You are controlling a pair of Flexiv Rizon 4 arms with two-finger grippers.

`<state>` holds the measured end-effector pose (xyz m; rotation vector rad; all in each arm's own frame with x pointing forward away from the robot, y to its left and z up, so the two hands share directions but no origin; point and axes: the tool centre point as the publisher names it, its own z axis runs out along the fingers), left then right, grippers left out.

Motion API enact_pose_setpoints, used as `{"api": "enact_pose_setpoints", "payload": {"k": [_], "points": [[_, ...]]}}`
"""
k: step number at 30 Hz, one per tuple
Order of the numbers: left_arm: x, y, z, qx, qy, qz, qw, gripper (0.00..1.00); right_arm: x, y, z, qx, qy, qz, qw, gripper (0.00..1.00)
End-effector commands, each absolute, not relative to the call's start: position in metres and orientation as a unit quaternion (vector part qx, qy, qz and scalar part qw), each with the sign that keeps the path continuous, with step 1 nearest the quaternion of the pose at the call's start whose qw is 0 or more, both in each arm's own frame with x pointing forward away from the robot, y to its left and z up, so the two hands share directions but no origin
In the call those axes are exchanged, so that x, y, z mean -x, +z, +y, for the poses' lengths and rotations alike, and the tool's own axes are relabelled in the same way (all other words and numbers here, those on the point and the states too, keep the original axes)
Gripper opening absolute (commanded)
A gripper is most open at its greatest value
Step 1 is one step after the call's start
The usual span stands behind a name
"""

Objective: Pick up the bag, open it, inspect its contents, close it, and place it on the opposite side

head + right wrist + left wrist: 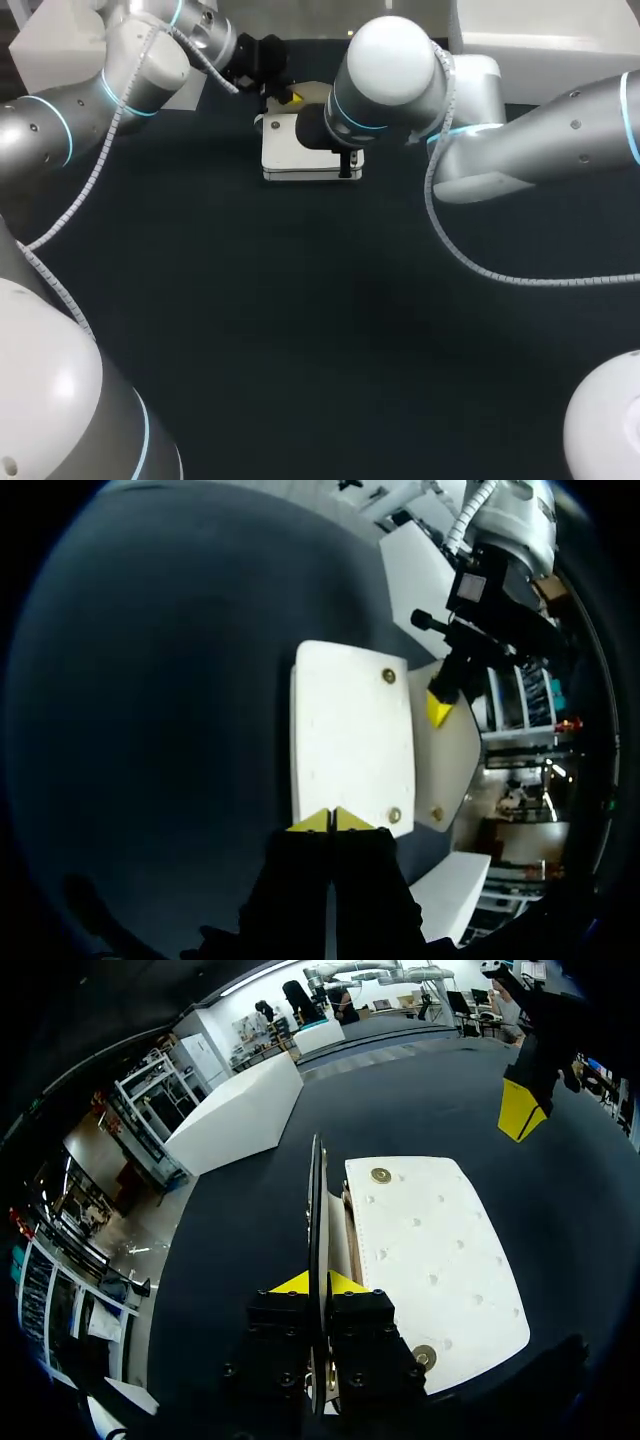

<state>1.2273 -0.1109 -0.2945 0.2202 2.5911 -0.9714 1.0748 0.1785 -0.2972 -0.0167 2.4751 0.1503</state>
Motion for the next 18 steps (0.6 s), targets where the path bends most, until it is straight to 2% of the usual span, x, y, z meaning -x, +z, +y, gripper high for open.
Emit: {"api": "enact_pose_setpoints", "payload": {"k": [1, 11, 18], "points": [[-1.229, -0.296, -0.111, -0.079, -0.346, 0.917, 0.182, 0.00, -1.075, -0.298, 0.179, 0.006, 0.056, 0.944, 0.326, 0.00], [-1.230, -0.304, -0.116, -0.128, -0.317, 0.911, 0.230, 0.00, -1.068, -0.336, 0.183, 0.011, 0.068, 0.935, 0.349, 0.00], [-1.232, -0.314, -0.118, -0.127, -0.313, 0.913, 0.229, 0.00, -1.068, -0.344, 0.182, 0.012, 0.065, 0.931, 0.358, 0.00]]}}
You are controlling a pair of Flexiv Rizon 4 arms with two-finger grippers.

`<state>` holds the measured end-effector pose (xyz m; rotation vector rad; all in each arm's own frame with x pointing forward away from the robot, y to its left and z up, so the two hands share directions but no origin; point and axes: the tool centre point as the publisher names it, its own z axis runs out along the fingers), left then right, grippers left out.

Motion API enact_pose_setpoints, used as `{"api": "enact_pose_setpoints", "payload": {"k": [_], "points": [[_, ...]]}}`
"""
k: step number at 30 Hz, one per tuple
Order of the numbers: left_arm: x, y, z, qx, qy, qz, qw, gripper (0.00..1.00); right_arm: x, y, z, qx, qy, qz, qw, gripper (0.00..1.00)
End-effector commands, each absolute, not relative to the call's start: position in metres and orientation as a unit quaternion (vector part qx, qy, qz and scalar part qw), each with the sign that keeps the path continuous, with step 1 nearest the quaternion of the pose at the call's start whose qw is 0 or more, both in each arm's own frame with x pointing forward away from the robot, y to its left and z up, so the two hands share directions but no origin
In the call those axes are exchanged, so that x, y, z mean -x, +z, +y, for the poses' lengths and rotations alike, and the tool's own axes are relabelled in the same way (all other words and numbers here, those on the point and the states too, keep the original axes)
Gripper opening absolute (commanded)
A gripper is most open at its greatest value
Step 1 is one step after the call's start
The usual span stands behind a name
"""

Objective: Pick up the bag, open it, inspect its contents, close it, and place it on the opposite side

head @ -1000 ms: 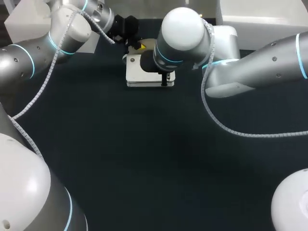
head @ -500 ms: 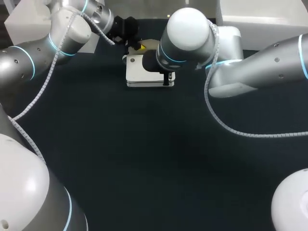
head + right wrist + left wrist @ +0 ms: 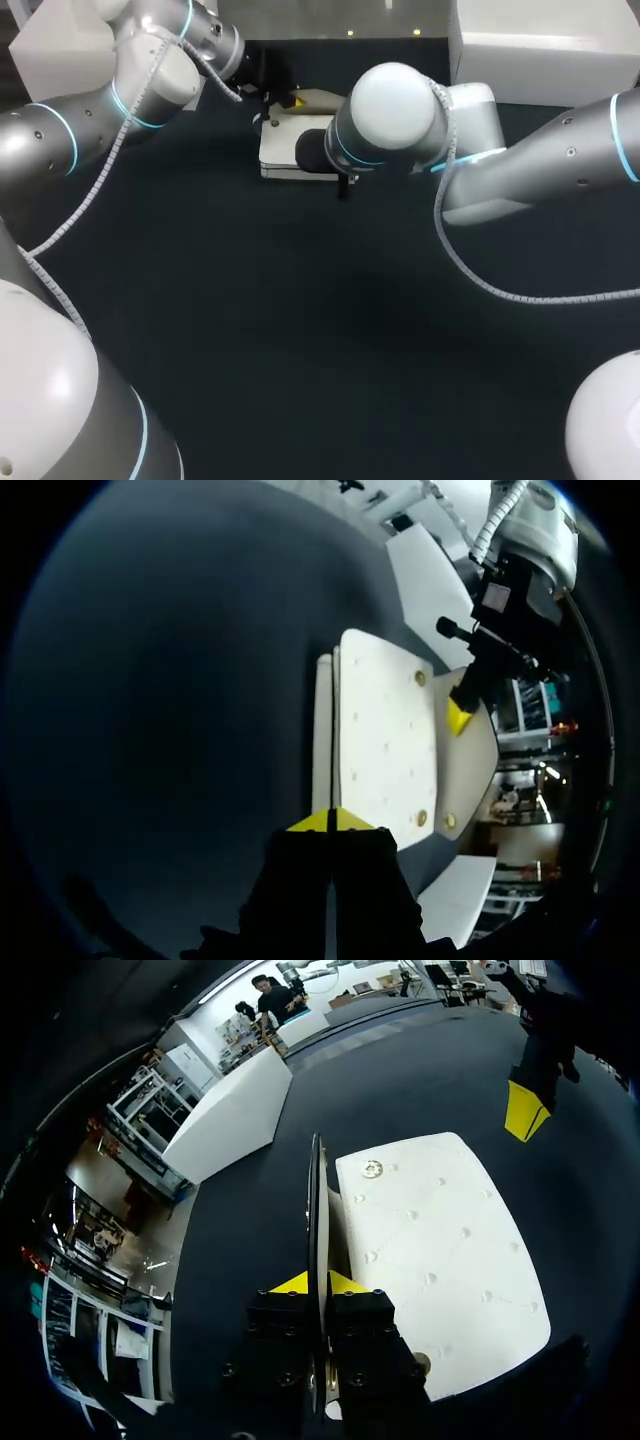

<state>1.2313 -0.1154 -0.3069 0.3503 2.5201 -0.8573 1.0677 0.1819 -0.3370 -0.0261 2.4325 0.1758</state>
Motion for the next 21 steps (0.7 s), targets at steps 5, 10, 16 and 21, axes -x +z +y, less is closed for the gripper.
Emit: {"api": "enact_pose_setpoints", "payload": {"k": [5, 10, 16, 21], "points": [[-1.230, -0.317, -0.118, -0.130, -0.317, 0.914, 0.216, 0.00, -1.071, -0.348, 0.182, 0.014, 0.063, 0.930, 0.362, 0.31], [-1.226, -0.319, -0.118, -0.138, -0.317, 0.915, 0.208, 0.00, -1.075, -0.353, 0.179, 0.010, 0.062, 0.930, 0.362, 0.42], [-1.224, -0.321, -0.119, -0.146, -0.315, 0.915, 0.204, 0.00, -1.080, -0.357, 0.175, 0.007, 0.056, 0.930, 0.363, 0.45], [-1.222, -0.321, -0.120, -0.152, -0.316, 0.915, 0.198, 0.00, -1.086, -0.360, 0.171, -0.006, 0.051, 0.930, 0.365, 0.42]]}}
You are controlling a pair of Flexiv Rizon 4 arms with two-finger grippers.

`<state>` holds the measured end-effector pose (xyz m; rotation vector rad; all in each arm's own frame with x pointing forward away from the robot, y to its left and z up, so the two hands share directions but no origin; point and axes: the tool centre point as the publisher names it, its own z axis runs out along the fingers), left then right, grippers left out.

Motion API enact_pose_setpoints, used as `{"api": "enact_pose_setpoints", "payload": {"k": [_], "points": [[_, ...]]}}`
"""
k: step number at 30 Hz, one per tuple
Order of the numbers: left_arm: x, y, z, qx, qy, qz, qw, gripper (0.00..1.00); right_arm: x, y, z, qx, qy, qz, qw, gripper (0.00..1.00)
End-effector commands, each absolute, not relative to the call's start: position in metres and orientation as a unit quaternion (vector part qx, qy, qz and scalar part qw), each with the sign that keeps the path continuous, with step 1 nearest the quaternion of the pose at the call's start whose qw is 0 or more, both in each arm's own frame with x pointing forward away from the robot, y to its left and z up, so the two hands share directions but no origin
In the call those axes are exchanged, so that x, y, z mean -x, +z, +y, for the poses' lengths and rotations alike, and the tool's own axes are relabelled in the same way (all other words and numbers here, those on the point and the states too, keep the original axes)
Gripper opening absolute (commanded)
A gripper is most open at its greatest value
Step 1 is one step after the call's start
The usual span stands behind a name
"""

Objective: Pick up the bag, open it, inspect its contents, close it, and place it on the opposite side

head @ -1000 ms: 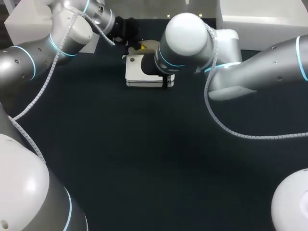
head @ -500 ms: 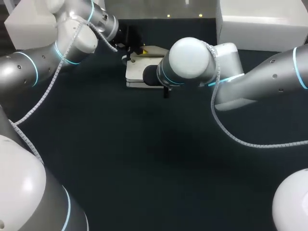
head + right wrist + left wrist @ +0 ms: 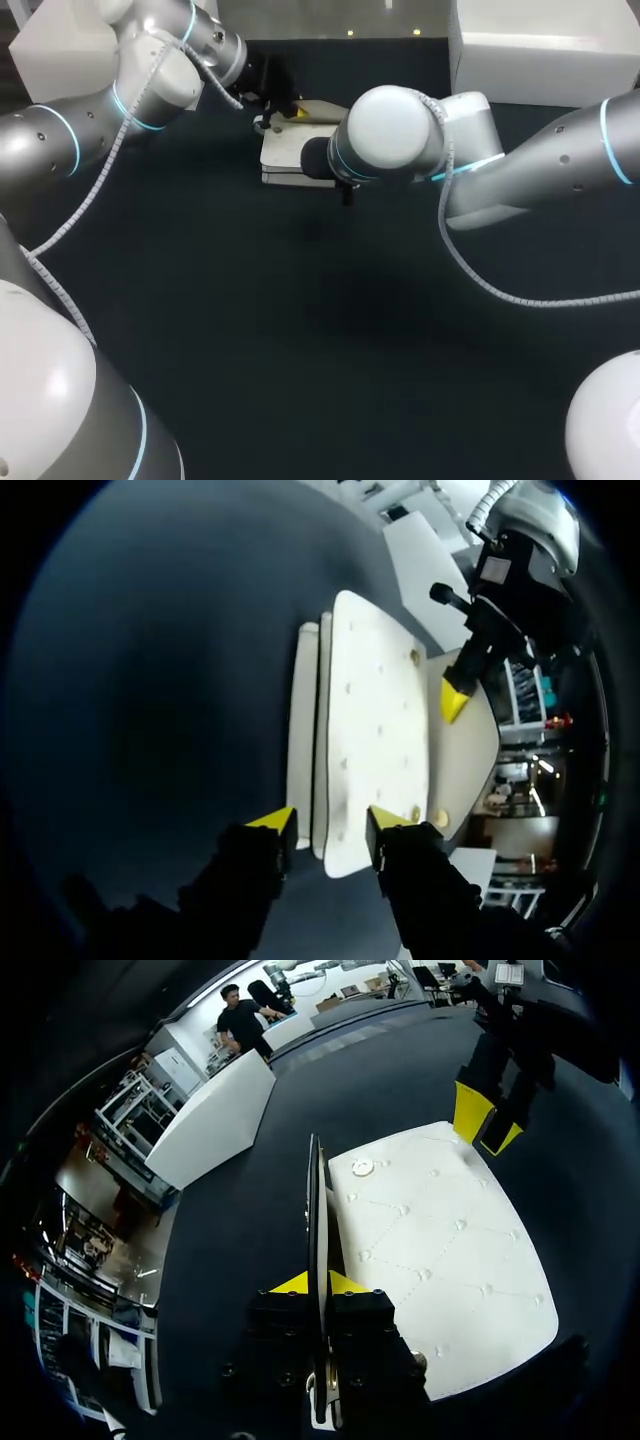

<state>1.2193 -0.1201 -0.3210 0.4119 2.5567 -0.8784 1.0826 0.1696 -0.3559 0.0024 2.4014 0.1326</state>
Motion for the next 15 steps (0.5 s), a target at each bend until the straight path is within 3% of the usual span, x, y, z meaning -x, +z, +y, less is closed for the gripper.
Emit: {"api": "enact_pose_setpoints", "payload": {"k": [1, 15], "points": [[-1.2216, -0.3213, -0.1201, -0.153, -0.316, 0.915, 0.198, 0.00, -1.0870, -0.3598, 0.1705, -0.008, 0.051, 0.929, 0.366, 0.41], [-1.2188, -0.3241, -0.1206, -0.156, -0.319, 0.916, 0.187, 0.00, -1.0966, -0.3661, 0.1714, -0.015, 0.060, 0.927, 0.369, 0.33]]}}
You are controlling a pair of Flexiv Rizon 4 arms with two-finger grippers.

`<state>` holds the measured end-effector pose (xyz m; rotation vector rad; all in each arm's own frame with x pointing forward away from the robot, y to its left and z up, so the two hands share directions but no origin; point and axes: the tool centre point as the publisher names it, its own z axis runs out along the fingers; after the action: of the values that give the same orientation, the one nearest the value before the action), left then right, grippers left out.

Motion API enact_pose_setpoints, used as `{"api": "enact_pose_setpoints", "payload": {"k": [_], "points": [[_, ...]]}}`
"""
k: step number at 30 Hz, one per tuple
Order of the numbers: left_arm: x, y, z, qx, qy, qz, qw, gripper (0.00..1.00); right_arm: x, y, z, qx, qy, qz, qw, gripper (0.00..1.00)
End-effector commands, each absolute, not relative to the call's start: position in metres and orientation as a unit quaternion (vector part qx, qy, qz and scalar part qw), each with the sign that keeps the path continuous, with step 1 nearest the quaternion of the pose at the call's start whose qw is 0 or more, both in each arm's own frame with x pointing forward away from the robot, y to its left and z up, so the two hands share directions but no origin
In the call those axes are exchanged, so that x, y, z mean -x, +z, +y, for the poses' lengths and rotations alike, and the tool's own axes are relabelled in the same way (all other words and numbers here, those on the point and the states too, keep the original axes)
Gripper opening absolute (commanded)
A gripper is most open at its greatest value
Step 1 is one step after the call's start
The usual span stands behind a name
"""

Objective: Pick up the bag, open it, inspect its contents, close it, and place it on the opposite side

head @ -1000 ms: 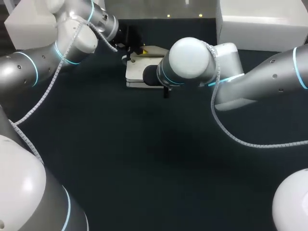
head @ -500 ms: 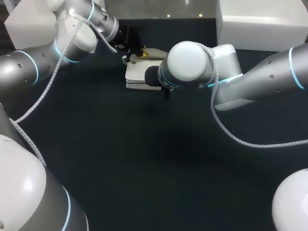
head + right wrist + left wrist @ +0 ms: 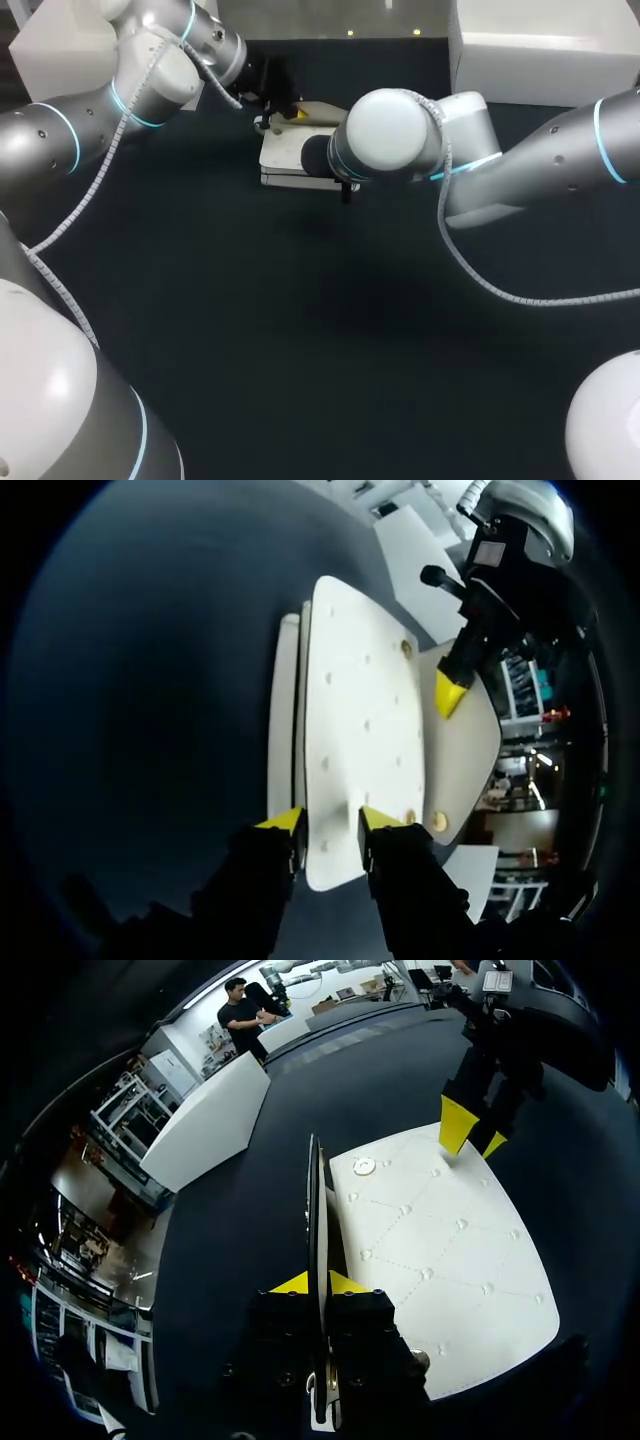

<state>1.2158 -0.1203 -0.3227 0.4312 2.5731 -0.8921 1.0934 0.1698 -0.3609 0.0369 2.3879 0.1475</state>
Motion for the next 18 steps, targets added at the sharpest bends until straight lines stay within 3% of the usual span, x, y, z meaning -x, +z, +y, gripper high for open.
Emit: {"api": "enact_pose_setpoints", "payload": {"k": [1, 7, 11, 18], "points": [[-1.2187, -0.3242, -0.1206, -0.156, -0.319, 0.916, 0.187, 0.00, -1.0966, -0.3664, 0.1715, -0.015, 0.061, 0.927, 0.369, 0.33], [-1.2184, -0.3256, -0.1211, -0.159, -0.320, 0.916, 0.182, 0.00, -1.0977, -0.3675, 0.1697, -0.021, 0.062, 0.926, 0.372, 0.29], [-1.2181, -0.3267, -0.1213, -0.161, -0.321, 0.916, 0.180, 0.00, -1.0992, -0.3678, 0.1692, -0.028, 0.066, 0.924, 0.375, 0.13], [-1.2169, -0.3281, -0.1198, -0.165, -0.322, 0.914, 0.184, 0.00, -1.0995, -0.3654, 0.1703, -0.031, 0.071, 0.922, 0.380, 0.04]]}}
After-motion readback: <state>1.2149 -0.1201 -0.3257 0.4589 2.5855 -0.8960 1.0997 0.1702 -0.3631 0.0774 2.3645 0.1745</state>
